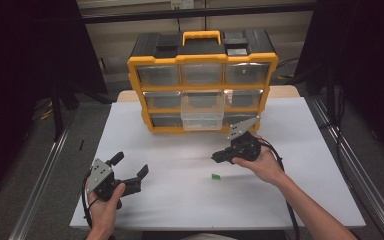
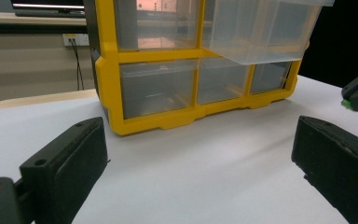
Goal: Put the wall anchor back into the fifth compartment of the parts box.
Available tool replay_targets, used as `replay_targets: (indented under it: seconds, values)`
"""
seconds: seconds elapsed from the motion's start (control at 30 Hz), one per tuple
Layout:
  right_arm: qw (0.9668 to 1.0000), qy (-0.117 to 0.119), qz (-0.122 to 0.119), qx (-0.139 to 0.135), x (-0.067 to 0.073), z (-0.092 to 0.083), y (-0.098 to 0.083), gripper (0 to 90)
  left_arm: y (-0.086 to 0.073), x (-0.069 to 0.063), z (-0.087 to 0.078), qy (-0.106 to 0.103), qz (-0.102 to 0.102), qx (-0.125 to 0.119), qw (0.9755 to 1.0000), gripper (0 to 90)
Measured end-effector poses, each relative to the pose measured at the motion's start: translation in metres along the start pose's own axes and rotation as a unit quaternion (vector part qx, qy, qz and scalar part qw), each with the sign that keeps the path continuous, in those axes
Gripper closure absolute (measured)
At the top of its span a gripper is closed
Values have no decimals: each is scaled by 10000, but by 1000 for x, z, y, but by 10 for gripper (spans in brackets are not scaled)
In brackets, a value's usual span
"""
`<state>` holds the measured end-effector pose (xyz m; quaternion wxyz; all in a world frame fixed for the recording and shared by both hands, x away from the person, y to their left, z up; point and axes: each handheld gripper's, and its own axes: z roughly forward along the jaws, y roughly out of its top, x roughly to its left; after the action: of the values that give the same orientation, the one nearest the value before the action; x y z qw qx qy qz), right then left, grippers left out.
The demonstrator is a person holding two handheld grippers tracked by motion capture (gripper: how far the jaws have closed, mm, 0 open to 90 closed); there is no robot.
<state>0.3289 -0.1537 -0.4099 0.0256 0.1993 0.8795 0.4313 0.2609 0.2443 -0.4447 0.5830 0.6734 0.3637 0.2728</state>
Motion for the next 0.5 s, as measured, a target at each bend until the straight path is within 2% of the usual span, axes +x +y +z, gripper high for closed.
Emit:
replay_targets:
  seconds: [0.13, 0.23, 0.3, 0.5]
  values:
    - [9998, 53, -21, -188, 2, -7, 5, 852, 0, 0, 0, 11, 45, 14, 10000, 34]
    - [9994, 104, -29, -339, 5, -13, 9, 852, 0, -1, 0, -57, -28, -23, 10000, 34]
    - [9990, 122, -57, -438, 6, -18, 12, 852, 1, 1, -1, -14, 130, 42, 9999, 33]
    - [9974, 120, -189, -691, 12, -34, 25, 852, 0, 1, -1, -13, 44, -11, 10000, 33]
